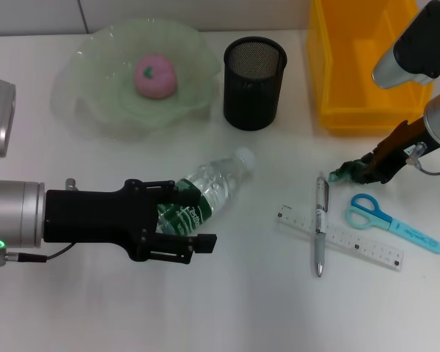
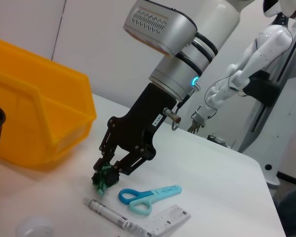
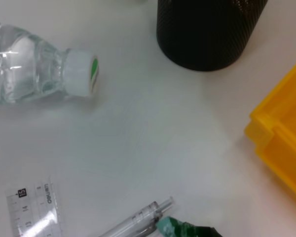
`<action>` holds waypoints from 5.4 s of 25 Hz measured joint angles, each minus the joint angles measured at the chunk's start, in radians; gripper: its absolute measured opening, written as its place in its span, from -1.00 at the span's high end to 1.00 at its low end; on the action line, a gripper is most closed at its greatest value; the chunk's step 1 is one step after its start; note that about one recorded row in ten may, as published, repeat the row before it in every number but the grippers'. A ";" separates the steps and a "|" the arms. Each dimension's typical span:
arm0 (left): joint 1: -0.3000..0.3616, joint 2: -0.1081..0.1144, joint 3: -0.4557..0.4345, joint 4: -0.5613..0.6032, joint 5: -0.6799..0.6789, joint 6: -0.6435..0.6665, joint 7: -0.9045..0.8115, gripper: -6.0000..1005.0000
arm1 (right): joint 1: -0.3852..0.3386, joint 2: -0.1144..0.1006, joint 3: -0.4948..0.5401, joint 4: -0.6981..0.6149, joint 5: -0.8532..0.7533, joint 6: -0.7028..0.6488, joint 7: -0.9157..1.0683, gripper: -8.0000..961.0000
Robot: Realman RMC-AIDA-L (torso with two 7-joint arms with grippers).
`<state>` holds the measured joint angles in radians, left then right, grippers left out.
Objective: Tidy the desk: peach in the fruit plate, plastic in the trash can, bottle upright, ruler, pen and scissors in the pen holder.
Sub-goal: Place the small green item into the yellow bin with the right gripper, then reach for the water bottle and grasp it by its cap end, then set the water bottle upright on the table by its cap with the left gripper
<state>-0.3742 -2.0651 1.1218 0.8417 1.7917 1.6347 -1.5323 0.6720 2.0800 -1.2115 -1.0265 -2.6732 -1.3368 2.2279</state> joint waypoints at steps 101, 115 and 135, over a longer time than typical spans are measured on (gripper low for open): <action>-0.497 -0.015 0.645 0.013 0.565 -0.654 -1.088 -0.67 | -0.445 -0.033 0.657 0.483 0.794 -0.455 -1.168 -0.76; -0.458 -0.015 0.689 0.049 0.554 -0.689 -1.082 0.06 | -0.443 -0.029 0.655 0.488 0.794 -0.443 -1.168 -0.76; -0.095 -0.006 0.452 0.368 0.028 -0.666 -0.553 0.11 | -0.425 -0.029 0.659 0.503 0.794 -0.424 -1.168 -0.76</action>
<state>-0.4696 -2.0711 1.5738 1.2094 1.8194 0.9685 -2.0852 0.2472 2.0510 -0.5520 -0.5233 -1.8790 -1.7605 1.0599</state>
